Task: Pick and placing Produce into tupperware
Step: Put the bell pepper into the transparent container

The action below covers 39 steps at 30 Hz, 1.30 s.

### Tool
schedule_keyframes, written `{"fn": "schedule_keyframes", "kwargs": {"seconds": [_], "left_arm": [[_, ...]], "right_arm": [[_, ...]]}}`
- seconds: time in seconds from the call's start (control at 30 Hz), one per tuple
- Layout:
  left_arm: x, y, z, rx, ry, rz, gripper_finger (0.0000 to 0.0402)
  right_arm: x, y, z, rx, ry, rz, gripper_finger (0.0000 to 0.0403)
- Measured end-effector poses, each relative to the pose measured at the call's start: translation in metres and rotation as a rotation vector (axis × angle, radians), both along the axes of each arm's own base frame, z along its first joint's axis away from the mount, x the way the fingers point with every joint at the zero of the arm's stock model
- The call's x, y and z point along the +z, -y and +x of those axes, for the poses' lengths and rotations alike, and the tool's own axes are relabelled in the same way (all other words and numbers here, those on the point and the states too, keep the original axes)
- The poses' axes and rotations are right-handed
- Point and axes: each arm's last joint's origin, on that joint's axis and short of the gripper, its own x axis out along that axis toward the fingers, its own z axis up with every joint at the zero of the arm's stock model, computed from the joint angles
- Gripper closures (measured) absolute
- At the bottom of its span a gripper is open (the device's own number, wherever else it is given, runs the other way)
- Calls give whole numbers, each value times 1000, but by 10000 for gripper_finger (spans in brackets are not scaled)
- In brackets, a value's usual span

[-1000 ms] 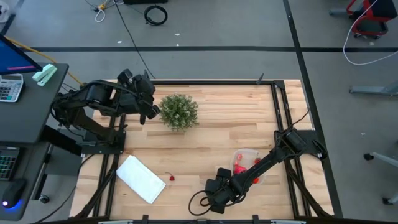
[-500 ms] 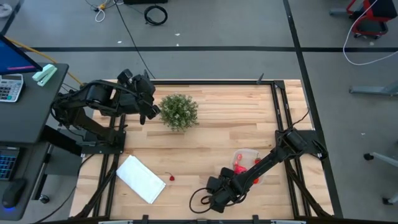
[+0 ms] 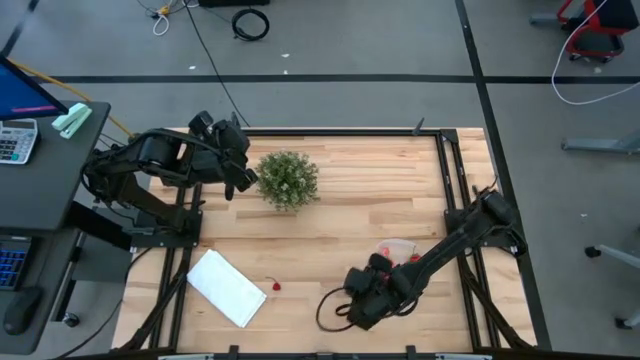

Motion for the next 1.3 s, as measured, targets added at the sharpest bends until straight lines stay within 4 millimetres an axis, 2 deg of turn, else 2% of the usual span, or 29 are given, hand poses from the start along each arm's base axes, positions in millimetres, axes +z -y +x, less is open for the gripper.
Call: {"fn": "schedule_keyframes", "kwargs": {"seconds": [0.2, 0.37, 0.5, 0.83, 1.03, 1.3], "left_arm": [[0, 0, 0, 0, 0, 0, 294], [0, 0, 0, 0, 0, 0, 294], [0, 0, 0, 0, 0, 0, 294], [0, 0, 0, 0, 0, 0, 294], [0, 0, 0, 0, 0, -1, 294], [0, 0, 0, 0, 0, -1, 294]], "right_arm": [[27, 27, -35, -205, -141, -129, 180], [29, 38, -55, -307, -219, -190, 161], [18, 43, -62, -343, -229, -192, 155], [-36, 57, -86, -436, -352, -193, 167], [-47, 59, -89, -440, -366, -161, 156], [-48, 56, -85, -386, -342, -136, 133]]}}
